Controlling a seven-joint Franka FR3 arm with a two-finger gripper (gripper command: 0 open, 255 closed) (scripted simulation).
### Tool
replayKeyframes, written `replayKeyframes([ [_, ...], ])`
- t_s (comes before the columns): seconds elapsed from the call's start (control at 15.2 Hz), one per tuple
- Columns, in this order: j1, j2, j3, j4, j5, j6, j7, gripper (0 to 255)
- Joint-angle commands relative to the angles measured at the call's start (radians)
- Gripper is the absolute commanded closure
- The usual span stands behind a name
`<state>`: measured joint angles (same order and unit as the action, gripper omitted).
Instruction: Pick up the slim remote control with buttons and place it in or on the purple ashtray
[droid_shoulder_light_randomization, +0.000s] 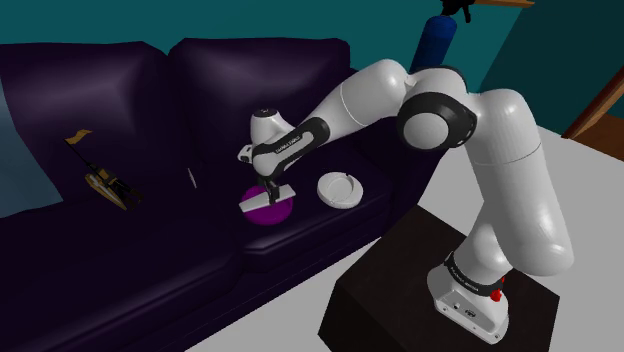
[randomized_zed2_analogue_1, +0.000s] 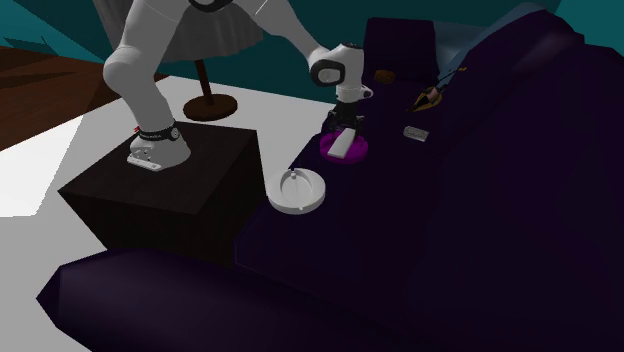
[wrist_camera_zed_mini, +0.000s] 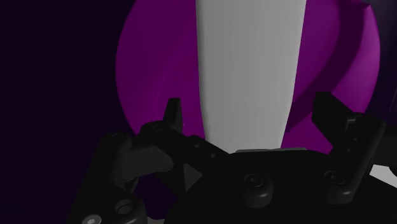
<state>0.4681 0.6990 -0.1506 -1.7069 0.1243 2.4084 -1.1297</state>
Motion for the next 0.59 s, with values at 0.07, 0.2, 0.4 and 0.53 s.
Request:
replayKeyframes([
  [0.07,0.010,-0.062,-0.008,-0.012,-0.010,-0.050,0.009,0],
  [0.2,0.010,-0.062,-0.008,-0.012,-0.010,-0.050,0.009,0],
  [0.4,0.010,-0.062,-0.008,-0.012,-0.010,-0.050,0.009,0],
  [0.53,0.010,-0.062,-0.008,-0.012,-0.010,-0.050,0.009,0],
])
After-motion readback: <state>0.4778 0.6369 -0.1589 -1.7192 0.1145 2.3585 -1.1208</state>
